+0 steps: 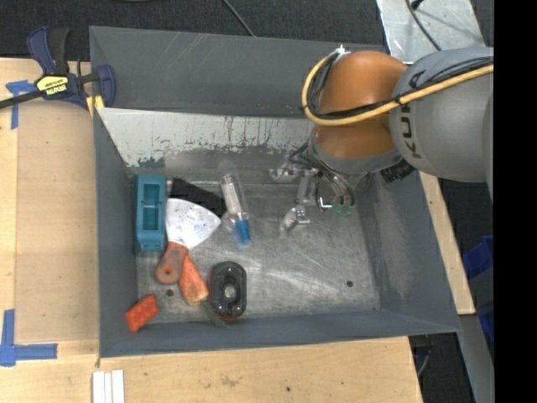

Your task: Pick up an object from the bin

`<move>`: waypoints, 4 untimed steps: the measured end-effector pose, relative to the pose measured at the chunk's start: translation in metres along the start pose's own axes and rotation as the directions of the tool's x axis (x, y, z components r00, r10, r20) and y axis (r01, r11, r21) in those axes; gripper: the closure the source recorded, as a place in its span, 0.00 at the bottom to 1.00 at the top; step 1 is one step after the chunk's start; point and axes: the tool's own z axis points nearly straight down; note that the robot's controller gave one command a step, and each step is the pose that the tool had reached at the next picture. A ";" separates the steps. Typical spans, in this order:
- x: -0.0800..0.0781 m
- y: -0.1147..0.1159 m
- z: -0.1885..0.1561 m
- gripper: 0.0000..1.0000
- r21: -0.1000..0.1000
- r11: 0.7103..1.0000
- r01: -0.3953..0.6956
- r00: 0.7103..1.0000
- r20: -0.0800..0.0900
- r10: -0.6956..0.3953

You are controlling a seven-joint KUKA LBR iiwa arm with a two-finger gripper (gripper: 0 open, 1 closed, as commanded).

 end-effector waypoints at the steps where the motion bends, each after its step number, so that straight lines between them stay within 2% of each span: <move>1: -0.002 0.000 -0.005 0.00 0.000 1.000 0.000 1.000 0.008 0.000; 2: -0.016 0.064 0.063 0.00 0.003 1.000 0.026 0.999 0.020 -0.026; 3: -0.012 0.057 0.058 0.00 0.001 1.000 0.022 1.000 0.009 -0.022; 4: -0.004 0.080 0.046 0.00 0.003 0.997 -0.083 0.996 0.011 0.083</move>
Offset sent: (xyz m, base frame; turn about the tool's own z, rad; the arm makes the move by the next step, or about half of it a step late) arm 0.0108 0.0660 -0.0683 -0.0235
